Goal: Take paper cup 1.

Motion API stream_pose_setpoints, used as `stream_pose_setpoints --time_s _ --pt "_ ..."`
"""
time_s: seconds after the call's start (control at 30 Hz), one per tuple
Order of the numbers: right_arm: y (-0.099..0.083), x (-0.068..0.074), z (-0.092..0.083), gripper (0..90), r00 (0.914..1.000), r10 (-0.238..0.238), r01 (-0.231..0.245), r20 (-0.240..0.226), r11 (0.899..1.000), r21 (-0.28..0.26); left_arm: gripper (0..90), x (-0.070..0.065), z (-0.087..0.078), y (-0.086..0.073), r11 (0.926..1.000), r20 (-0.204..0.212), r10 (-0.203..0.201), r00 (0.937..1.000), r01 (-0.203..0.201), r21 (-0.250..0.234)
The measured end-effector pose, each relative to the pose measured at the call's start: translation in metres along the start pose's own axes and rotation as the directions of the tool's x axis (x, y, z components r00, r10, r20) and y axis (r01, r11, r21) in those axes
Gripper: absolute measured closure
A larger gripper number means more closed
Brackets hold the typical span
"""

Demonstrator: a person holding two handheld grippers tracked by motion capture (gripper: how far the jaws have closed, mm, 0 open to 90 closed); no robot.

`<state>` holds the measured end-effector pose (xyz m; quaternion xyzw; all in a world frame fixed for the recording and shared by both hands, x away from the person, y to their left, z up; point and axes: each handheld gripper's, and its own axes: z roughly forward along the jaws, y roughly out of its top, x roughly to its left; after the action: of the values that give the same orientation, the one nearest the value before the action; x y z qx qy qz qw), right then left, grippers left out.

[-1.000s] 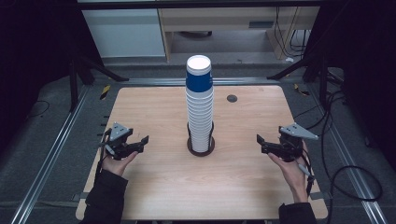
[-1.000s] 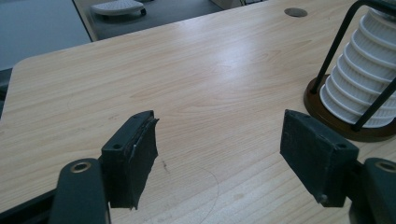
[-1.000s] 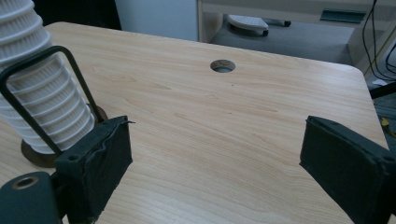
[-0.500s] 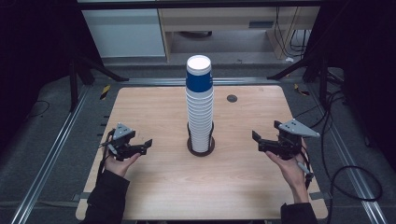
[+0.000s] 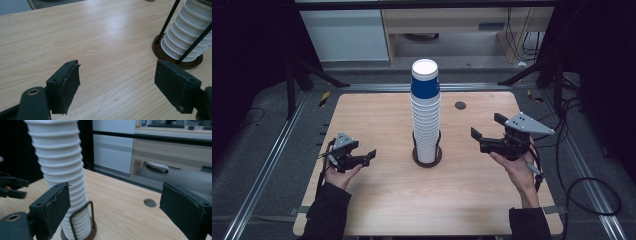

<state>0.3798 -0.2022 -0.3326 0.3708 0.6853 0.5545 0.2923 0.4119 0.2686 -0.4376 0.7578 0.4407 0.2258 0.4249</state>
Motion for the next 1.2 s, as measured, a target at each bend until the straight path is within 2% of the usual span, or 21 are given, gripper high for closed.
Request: stream_pose_setpoints --time_s 0.03,0.13,0.17,0.2,0.53,0.67,0.83,0.87,0.97,1.2 --pt "0.000 0.000 0.000 9.4 1.0000 0.000 0.000 0.000 1.000 0.000 19.7 0.000 0.000 0.000 1.0000 0.000 0.000 1.0000 0.000 0.000" --pt "0.016 0.009 0.003 9.5 0.9988 0.000 -0.003 -0.050 0.999 -0.047 19.7 -0.001 0.000 0.000 1.0000 0.004 -0.002 1.0000 0.002 0.001" --pt "0.016 0.009 0.003 9.5 0.9988 0.000 -0.003 -0.050 0.999 -0.047 19.7 -0.001 0.000 0.000 1.0000 0.004 -0.002 1.0000 0.002 0.001" --pt "0.025 0.015 0.005 9.5 0.9970 0.003 -0.009 -0.078 0.997 -0.073 19.7 -0.001 0.000 0.000 1.0000 0.002 -0.002 1.0000 0.002 -0.001" --pt "0.059 0.041 0.022 8.6 0.9882 -0.049 0.032 -0.145 0.993 -0.116 20.1 -0.002 0.002 0.000 1.0000 0.004 -0.006 1.0000 0.006 0.002" --pt "0.068 0.051 0.034 8.1 0.9829 -0.047 0.023 -0.178 0.991 -0.133 20.3 -0.002 0.002 0.000 1.0000 0.006 -0.006 1.0000 0.006 0.001" --pt "0.078 0.057 0.048 8.0 0.9803 -0.039 0.012 -0.193 0.990 -0.142 20.3 -0.002 0.002 -0.001 1.0000 0.007 -0.004 1.0000 0.004 0.008" --pt "0.082 0.060 0.057 8.0 0.9782 -0.038 0.009 -0.204 0.990 -0.143 20.4 -0.002 0.003 -0.001 1.0000 0.005 -0.003 1.0000 0.003 0.008" --pt "0.085 0.065 0.067 7.9 0.9773 -0.039 0.009 -0.208 0.990 -0.140 20.6 -0.002 0.002 -0.001 1.0000 0.003 -0.001 1.0000 0.001 0.010" --pt "0.090 0.068 0.087 7.9 0.9791 -0.041 0.018 -0.199 0.993 -0.116 20.6 -0.001 0.003 -0.001 0.9999 0.003 -0.007 1.0000 0.007 0.014"
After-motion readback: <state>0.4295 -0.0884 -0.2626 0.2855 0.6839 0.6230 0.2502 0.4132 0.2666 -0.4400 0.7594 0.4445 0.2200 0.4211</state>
